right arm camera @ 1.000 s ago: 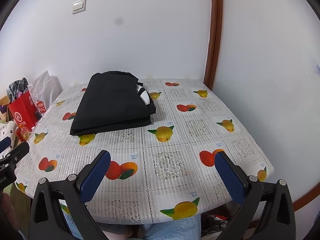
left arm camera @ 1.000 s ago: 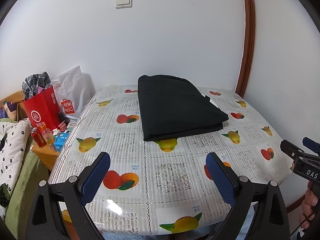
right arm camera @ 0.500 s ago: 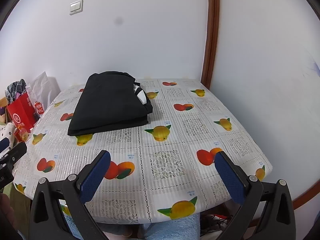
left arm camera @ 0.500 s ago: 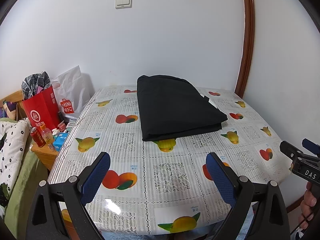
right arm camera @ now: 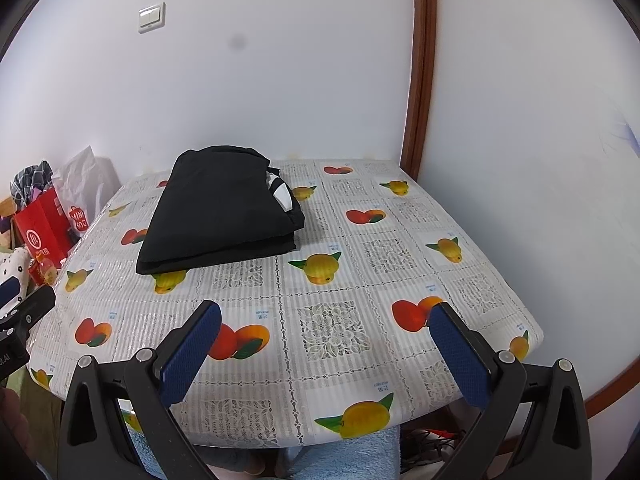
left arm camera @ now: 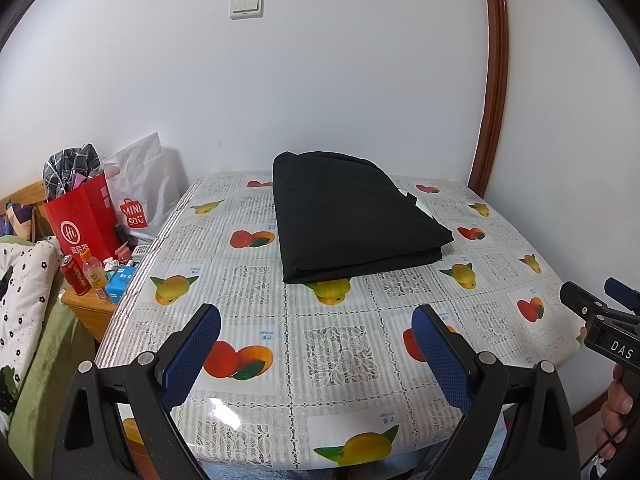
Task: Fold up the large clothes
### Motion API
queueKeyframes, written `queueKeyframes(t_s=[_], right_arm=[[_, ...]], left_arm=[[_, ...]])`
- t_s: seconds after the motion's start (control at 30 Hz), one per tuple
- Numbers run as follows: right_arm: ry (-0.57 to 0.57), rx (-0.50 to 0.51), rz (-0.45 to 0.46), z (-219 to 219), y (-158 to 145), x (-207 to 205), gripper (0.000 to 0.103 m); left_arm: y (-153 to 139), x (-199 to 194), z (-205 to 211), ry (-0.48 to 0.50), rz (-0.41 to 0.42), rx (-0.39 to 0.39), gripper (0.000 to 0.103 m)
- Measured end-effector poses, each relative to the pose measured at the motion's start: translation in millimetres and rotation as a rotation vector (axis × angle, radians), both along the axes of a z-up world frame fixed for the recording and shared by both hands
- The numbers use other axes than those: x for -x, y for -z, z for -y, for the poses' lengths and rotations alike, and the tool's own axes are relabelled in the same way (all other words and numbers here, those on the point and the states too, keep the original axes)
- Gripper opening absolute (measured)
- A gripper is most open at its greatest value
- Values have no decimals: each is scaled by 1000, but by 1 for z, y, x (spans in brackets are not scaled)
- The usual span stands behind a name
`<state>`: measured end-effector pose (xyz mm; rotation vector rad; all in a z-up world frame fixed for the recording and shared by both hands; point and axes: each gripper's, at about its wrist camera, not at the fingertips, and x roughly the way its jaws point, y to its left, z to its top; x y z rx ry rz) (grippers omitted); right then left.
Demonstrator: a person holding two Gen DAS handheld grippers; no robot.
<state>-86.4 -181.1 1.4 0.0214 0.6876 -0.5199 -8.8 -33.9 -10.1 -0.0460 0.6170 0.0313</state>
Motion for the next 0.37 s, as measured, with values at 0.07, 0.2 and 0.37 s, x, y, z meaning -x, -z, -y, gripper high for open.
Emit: queueKeyframes(t_s=[0.07,0.2,0.37], right_arm=[[0,1,2,0,0,1,102],[-2,1,4,-1,-1,1,102],[5,21,10,-2,-3,5,102]], left_arm=[[0,0,0,1,2,0,97],[-1,1,0,0,3,1,97],[-2,-1,-1,0,-3,11,97]])
